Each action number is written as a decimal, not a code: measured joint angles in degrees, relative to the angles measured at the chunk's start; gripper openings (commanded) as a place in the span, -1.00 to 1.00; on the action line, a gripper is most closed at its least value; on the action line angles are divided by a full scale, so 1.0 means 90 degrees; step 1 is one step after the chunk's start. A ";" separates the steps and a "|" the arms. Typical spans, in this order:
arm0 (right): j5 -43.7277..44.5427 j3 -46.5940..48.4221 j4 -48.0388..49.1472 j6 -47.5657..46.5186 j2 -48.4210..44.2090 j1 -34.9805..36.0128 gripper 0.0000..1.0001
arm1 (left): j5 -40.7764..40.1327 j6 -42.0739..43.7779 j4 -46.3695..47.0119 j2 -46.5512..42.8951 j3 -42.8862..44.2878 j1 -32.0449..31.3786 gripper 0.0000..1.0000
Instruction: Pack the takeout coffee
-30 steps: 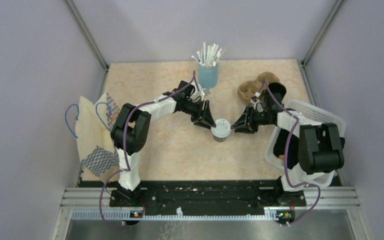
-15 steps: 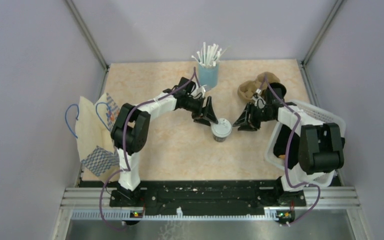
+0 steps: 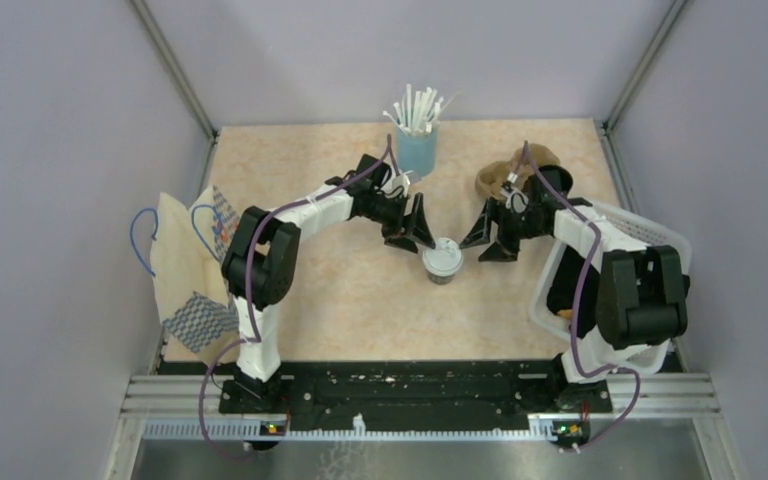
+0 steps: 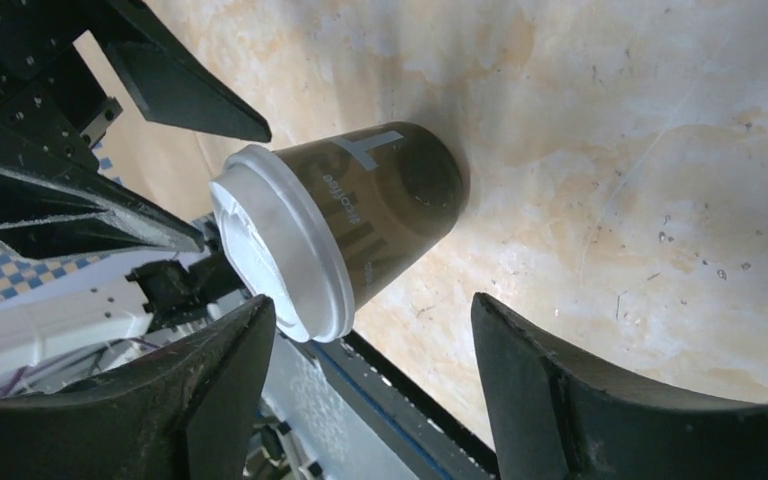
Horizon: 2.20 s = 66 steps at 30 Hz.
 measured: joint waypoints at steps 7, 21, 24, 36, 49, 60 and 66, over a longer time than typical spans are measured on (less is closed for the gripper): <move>0.0379 0.0481 -0.0362 -0.0289 -0.0007 0.0340 0.62 | 0.0085 -0.0039 0.0160 0.0000 -0.0044 0.0007 0.57; 0.1042 0.0466 -0.0534 -0.0121 -0.0486 0.0362 0.36 | 0.0493 -0.0415 0.0658 0.0323 -0.0197 -0.0294 0.43; 0.1222 0.0347 -0.0566 -0.0058 -0.0583 0.0362 0.35 | 0.0576 -0.0474 0.0658 0.0512 -0.0124 -0.0359 0.43; 0.2256 0.0267 -0.0806 -0.0010 -0.1277 0.0362 0.36 | 0.0806 -0.0590 0.0682 0.1226 0.0872 -0.0772 0.43; 0.3007 0.0563 -0.1132 -0.0034 -0.1778 0.0350 0.49 | 0.1015 -0.0891 0.0804 0.1775 0.1545 -0.1200 0.67; 0.3546 0.1792 -0.1358 -0.0418 -0.1309 0.0347 0.58 | 0.0255 -0.0019 -0.0257 0.0707 0.1302 -0.0767 0.97; 0.3767 0.2698 -0.1156 -0.0809 -0.0063 0.0347 0.33 | -0.0126 0.0554 -0.1124 -0.0338 0.1634 -0.0092 0.97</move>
